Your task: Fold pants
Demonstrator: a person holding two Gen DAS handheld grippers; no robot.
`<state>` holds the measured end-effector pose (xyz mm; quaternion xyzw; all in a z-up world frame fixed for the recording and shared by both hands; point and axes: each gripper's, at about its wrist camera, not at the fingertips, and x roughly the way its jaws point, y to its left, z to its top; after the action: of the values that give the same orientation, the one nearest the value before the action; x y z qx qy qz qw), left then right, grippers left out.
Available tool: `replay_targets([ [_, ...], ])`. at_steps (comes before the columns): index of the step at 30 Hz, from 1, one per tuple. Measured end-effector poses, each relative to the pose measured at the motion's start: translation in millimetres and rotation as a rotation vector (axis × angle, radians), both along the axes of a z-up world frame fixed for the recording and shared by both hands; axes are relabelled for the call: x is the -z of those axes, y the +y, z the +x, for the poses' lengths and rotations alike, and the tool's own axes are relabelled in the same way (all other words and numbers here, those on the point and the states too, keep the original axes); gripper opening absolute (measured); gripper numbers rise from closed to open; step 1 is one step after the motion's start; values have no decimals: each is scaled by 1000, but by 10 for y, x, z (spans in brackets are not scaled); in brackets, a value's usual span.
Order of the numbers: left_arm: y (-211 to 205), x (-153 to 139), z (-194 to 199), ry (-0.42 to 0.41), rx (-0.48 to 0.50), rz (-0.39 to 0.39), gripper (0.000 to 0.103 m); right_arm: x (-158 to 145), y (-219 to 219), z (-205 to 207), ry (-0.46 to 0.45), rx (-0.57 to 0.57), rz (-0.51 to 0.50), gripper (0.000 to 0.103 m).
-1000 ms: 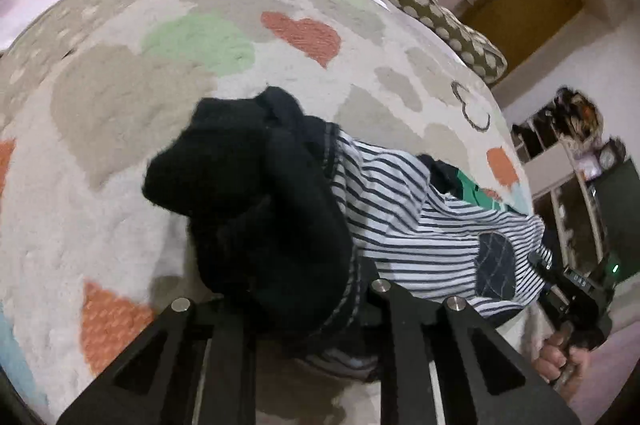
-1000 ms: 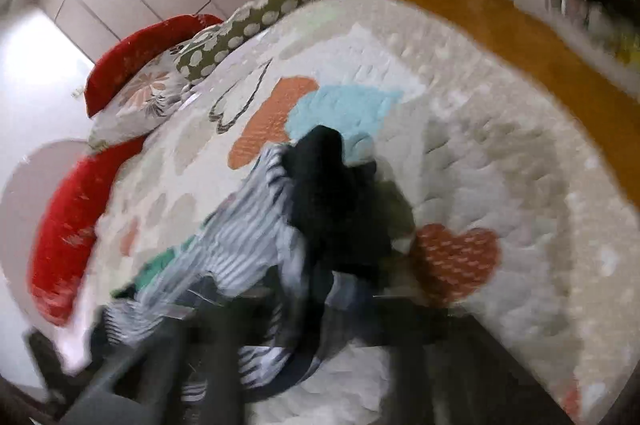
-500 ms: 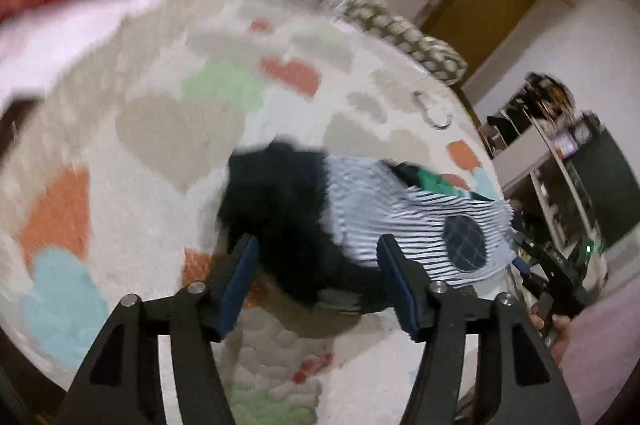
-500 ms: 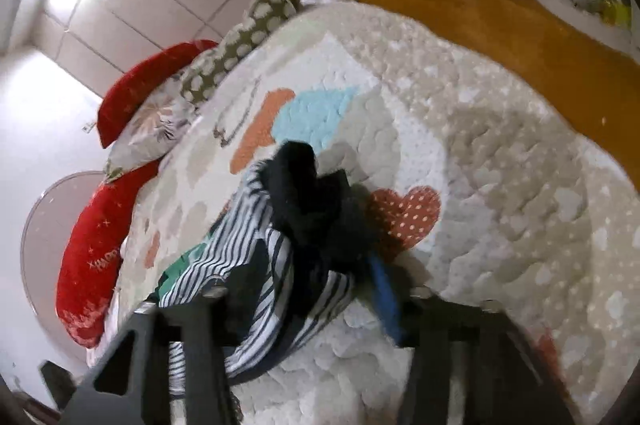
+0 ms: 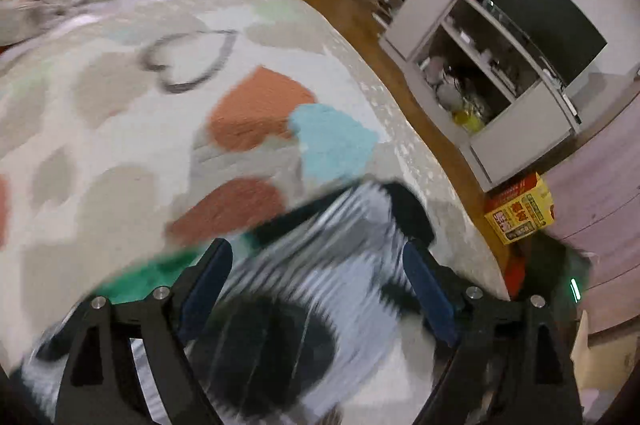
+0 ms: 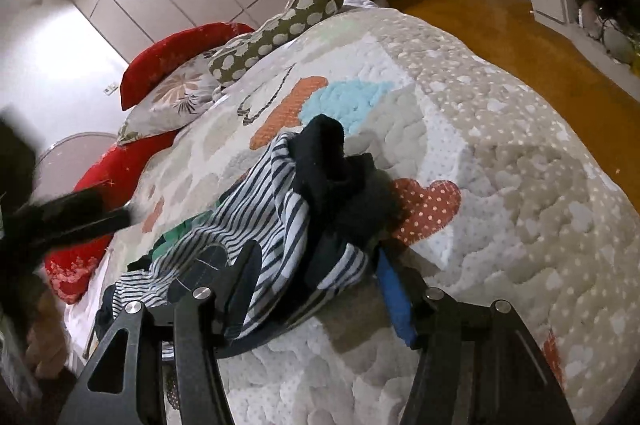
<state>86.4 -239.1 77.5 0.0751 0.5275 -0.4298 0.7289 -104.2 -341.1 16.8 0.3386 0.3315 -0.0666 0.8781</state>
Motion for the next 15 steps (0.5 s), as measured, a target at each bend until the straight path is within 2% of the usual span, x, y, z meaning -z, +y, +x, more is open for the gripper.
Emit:
replay_targets([
  [3, -418, 175, 114, 30, 32, 18, 86, 21, -22, 43, -14, -12, 14, 63],
  [7, -870, 440, 22, 88, 170, 77, 86, 31, -39, 84, -29, -21, 16, 63],
  [9, -977, 498, -63, 70, 212, 108, 84, 23, -48, 125, -37, -21, 14, 63],
  [11, -1003, 494, -148, 12, 221, 155, 24, 11, -51, 161, -44, -24, 11, 54],
  [12, -981, 482, -148, 8, 214, 157, 24, -2, -52, 177, -47, -28, 10, 33],
  [13, -911, 427, -147, 7, 199, 121, 22, -20, -50, 191, -46, -28, 5, 26],
  [15, -753, 308, -147, 2, 172, 74, 22, -72, -19, 202, -50, -40, -7, 24],
])
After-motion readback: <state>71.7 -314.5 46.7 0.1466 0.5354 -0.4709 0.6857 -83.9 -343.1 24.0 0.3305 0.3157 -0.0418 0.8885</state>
